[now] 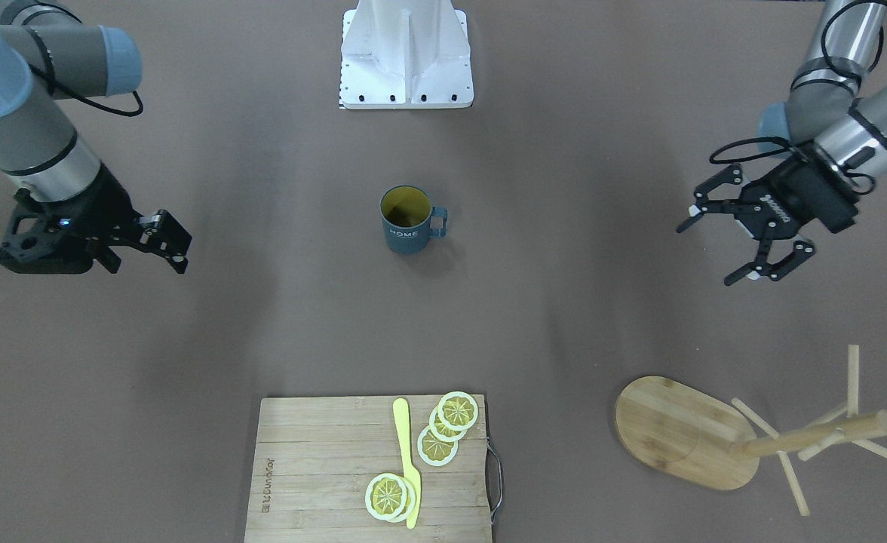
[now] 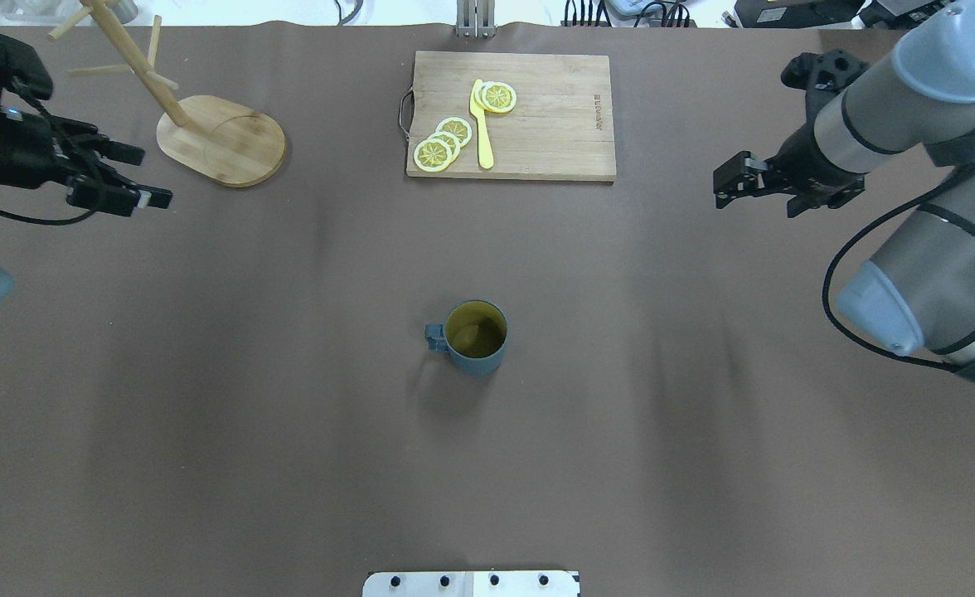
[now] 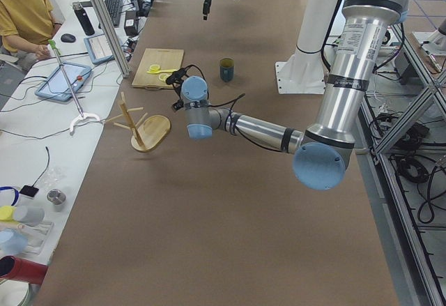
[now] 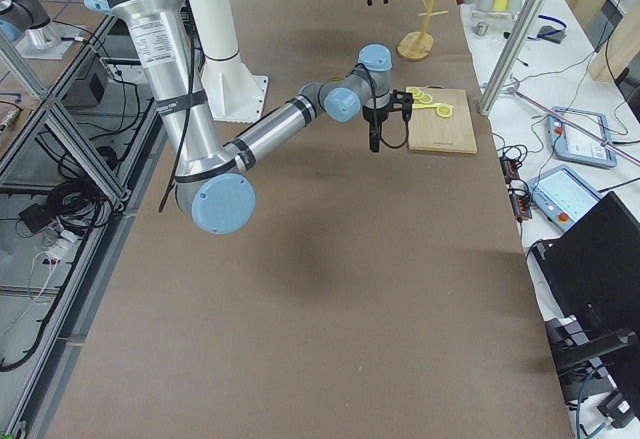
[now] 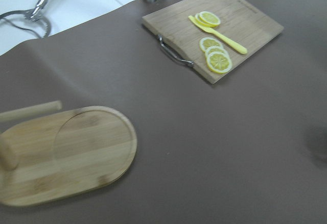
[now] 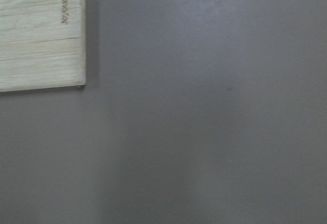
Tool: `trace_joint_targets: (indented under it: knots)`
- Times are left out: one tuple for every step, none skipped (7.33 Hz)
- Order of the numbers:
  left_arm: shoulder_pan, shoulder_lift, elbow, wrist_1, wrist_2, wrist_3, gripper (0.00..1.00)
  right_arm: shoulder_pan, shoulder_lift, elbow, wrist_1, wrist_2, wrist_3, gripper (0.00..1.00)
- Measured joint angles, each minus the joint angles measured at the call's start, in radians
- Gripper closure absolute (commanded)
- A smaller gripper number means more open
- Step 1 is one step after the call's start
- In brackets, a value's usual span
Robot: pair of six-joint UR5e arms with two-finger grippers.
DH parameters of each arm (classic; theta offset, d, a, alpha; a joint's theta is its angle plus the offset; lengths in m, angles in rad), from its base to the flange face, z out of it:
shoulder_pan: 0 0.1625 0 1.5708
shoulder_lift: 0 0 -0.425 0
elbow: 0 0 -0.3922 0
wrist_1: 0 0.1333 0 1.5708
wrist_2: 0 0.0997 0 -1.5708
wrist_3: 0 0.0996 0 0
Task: Hang cup on storage rack
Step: 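Release the mug and withdraw the right gripper while the left arm reaches toward the mug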
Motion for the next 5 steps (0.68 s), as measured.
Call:
trace_joint_targets:
  knots:
    - [0.061, -0.044, 0.015, -0.010, -0.001, 0.001, 0.03, 0.069, -0.062, -0.001, 0.002, 0.042, -0.084, 0.00]
    - [0.102, -0.086, 0.037, -0.025, -0.002, 0.006, 0.03, 0.135, -0.124, -0.002, 0.005, 0.076, -0.168, 0.00]
    - [0.141, -0.118, 0.068, -0.059, -0.001, 0.025, 0.03, 0.195, -0.182, -0.003, 0.006, 0.100, -0.260, 0.00]
    - [0.183, -0.149, 0.113, -0.100, 0.006, 0.074, 0.03, 0.253, -0.234, -0.006, 0.006, 0.121, -0.353, 0.00]
    - [0.215, -0.177, 0.152, -0.126, 0.018, 0.128, 0.03, 0.306, -0.277, -0.011, 0.006, 0.140, -0.429, 0.00]
